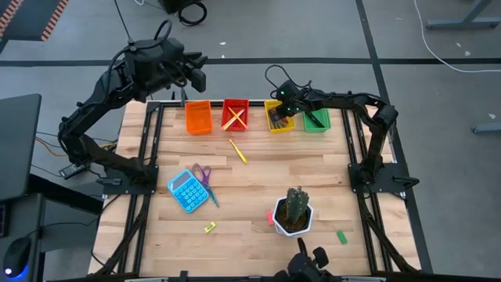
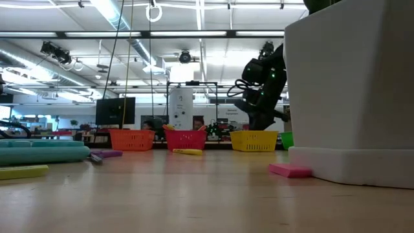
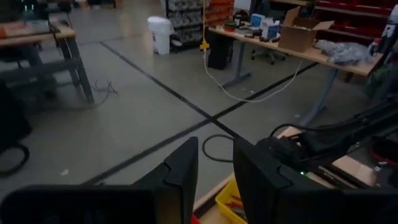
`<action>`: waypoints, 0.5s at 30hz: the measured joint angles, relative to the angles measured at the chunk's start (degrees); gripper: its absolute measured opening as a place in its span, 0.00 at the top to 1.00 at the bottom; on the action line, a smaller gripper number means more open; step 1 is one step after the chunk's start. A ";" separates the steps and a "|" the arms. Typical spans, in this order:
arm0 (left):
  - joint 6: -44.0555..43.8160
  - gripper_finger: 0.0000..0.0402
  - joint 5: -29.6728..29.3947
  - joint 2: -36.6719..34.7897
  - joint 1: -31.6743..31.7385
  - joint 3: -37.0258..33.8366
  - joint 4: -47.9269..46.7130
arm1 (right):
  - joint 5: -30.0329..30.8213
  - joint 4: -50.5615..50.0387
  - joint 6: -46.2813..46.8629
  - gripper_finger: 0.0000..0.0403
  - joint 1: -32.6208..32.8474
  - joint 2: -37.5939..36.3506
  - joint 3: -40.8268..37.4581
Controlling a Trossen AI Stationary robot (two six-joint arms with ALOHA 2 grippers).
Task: Sort crayons/erasers/pens/pencils in bins
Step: Put the yellow pen into the green bin
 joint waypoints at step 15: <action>-15.95 0.73 -0.01 -0.02 -7.34 0.00 -13.22 | -11.90 -13.91 -2.39 0.76 0.10 -11.19 0.00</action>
